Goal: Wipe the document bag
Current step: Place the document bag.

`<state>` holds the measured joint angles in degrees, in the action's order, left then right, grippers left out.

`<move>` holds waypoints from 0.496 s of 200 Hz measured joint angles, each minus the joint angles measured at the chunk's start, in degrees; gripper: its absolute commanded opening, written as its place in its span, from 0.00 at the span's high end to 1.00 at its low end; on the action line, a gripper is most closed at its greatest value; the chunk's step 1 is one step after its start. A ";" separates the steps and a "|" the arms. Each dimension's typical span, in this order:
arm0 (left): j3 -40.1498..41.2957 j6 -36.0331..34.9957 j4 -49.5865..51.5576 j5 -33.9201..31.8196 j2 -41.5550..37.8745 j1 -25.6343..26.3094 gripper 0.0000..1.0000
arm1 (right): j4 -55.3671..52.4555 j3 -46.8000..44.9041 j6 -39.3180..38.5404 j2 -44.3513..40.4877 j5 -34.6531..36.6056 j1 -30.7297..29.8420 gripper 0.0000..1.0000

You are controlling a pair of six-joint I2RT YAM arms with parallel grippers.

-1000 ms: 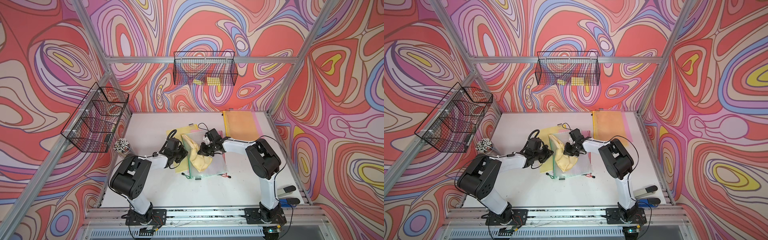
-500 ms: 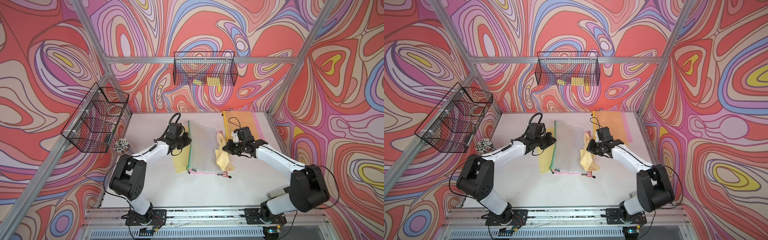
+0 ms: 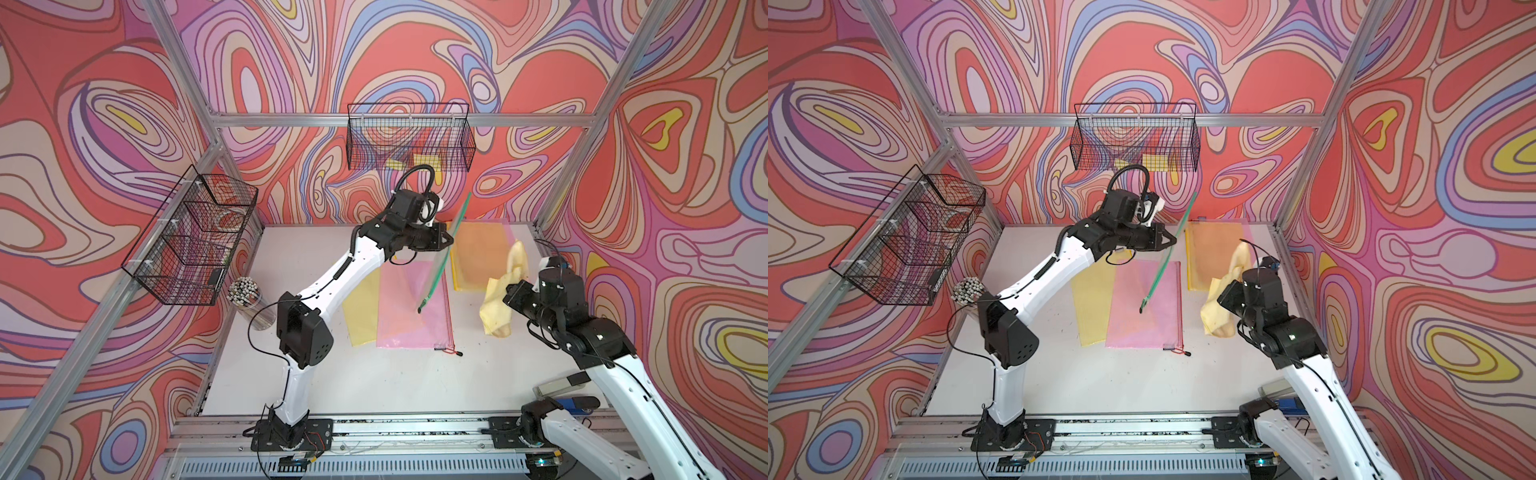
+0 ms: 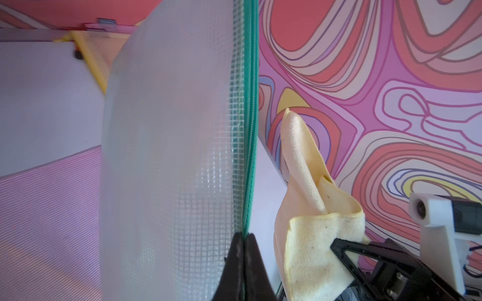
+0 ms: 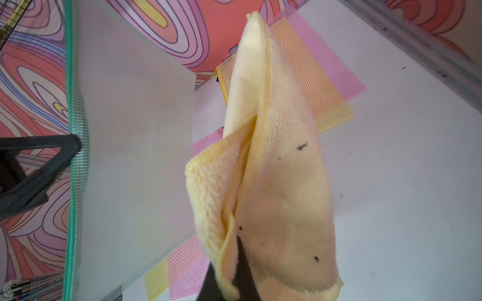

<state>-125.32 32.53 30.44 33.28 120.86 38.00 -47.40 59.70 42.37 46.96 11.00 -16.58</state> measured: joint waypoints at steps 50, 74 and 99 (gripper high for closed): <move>-16.55 16.15 -23.17 8.24 24.90 -0.17 1.00 | -4.37 -0.48 1.73 -4.76 2.69 0.00 1.00; -23.76 20.83 -31.26 2.49 35.19 -0.46 1.00 | -5.05 -2.38 2.23 -6.38 1.88 0.00 1.00; -23.96 22.58 -36.00 -5.49 39.76 -0.96 1.00 | -5.46 -3.87 2.27 -6.43 0.48 0.00 1.00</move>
<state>-149.27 55.11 -5.56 27.79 160.62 37.04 -52.86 55.83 44.64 40.53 11.49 -16.58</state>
